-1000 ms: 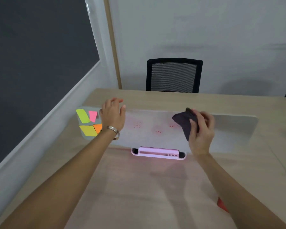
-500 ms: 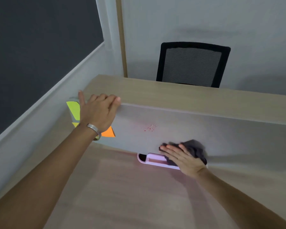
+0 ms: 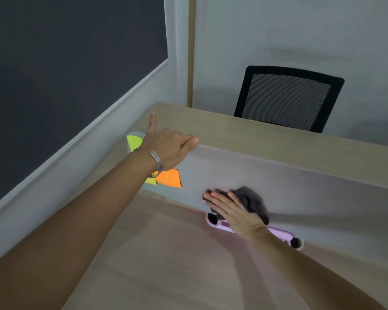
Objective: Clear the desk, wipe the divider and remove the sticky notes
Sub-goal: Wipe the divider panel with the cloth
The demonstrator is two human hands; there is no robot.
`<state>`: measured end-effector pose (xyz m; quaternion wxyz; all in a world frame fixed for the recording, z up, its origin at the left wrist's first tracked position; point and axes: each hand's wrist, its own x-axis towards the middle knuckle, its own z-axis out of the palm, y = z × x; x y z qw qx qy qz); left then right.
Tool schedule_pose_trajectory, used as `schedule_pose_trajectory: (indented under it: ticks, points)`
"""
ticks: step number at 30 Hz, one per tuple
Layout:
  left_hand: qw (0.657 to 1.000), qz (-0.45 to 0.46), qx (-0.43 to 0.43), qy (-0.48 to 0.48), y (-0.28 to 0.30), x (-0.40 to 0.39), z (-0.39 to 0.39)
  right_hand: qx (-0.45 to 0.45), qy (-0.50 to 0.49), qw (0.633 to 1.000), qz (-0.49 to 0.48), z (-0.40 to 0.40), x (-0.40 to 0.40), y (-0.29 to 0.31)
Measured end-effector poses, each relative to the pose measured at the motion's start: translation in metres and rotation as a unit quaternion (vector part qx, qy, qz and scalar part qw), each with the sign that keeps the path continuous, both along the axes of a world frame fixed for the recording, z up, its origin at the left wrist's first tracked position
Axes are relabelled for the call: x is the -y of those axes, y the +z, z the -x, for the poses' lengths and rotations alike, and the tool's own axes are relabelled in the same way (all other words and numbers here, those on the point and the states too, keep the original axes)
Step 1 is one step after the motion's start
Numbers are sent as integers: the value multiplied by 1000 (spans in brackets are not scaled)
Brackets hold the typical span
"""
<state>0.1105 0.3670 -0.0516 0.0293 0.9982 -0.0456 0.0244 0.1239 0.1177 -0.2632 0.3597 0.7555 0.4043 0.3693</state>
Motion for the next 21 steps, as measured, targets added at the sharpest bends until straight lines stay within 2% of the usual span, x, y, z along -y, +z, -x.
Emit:
schedule_pose_trajectory:
  ticks: [2,3,5,7,9,11,12,15,17,18,21]
  points:
    - [1000,-1,4,-2,3,-4,1,-25,-20,999,36,8,23,-5]
    - [1000,-2,8,4,4,-7,2,-16,-11,1000,2,9,33,5]
    - [999,5,23,24,0,-13,1,23,-6,991,-132,5,42,41]
    - [997,43,37,43,-8,-21,1,37,9,972,-233,-2,19,82]
    - [995,73,42,47,-15,-22,1,45,26,961,-273,-10,-28,99]
    - [995,82,34,54,-16,-21,0,44,32,970,-239,-11,-65,89]
    - [994,86,31,55,-15,-21,-2,45,35,980,-192,-11,-73,73]
    - [993,99,18,60,-10,-22,1,-6,37,999,-6,-2,-45,11]
    - [993,103,21,55,-10,-22,4,-25,19,998,62,6,-12,2]
    - [993,105,21,55,-10,-22,5,-18,19,999,43,8,1,10]
    - [992,115,26,51,-11,-21,3,48,-7,986,-159,0,7,68]
